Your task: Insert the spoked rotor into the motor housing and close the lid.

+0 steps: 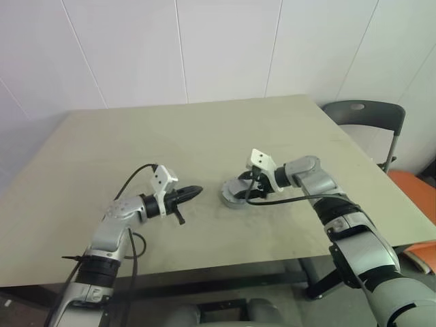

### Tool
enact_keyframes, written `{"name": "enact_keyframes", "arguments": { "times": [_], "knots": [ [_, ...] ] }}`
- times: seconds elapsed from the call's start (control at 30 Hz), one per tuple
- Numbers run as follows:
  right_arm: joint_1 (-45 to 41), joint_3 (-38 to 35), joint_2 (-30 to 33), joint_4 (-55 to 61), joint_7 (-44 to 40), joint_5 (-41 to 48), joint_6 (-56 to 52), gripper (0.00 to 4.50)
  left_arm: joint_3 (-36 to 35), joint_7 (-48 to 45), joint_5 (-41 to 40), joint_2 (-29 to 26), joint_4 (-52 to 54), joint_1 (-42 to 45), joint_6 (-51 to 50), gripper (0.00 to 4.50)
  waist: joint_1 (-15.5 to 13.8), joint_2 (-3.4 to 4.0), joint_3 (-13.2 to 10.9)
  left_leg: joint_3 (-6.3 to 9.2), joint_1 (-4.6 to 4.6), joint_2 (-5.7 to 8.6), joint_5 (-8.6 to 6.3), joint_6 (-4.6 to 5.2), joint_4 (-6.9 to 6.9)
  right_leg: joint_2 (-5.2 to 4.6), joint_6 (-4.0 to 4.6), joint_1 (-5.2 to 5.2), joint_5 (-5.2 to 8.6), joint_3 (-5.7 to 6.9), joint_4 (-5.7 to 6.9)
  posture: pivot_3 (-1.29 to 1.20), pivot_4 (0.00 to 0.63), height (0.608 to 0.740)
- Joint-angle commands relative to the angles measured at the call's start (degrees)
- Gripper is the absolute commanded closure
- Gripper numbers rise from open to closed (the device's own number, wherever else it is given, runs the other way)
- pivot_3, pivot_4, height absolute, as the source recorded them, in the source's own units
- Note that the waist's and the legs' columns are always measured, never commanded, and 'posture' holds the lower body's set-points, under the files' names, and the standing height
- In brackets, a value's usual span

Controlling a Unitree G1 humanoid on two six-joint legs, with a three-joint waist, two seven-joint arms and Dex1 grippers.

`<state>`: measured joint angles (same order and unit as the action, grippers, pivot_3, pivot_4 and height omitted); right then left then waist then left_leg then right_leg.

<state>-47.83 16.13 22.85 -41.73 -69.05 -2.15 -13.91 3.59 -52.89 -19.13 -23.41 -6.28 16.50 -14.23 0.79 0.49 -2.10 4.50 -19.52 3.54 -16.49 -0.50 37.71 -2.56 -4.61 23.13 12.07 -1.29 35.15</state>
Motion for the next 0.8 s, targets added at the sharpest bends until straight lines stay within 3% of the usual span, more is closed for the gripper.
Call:
{"name": "enact_keyframes", "arguments": {
  "times": [0.03,0.8],
  "knots": [
    [0.0,0.0,-1.4,-1.6,-0.6,0.5,-0.7,1.28,0.0,0.0,0.3,0.1,0.4,0.7,0.7,4.5,0.0,0.0,0.0,0.0,0.0,0.0,0.0,0.0,0.0,0.0,0.0,0.0,0.0,0.0,0.0,0.0,0.0,0.74],
    [1.3,-0.3,-2.8,-1.8,3.2,-0.7,1.6,1.28,0.0,0.0,0.7,0.4,0.6,0.6,0.6,4.5,0.4,-0.01,0.0,0.01,0.1,-0.09,0.0,0.0,-0.05,0.1,0.01,0.01,0.03,-0.06,0.04,0.0,0.0,0.74]
  ]
}}
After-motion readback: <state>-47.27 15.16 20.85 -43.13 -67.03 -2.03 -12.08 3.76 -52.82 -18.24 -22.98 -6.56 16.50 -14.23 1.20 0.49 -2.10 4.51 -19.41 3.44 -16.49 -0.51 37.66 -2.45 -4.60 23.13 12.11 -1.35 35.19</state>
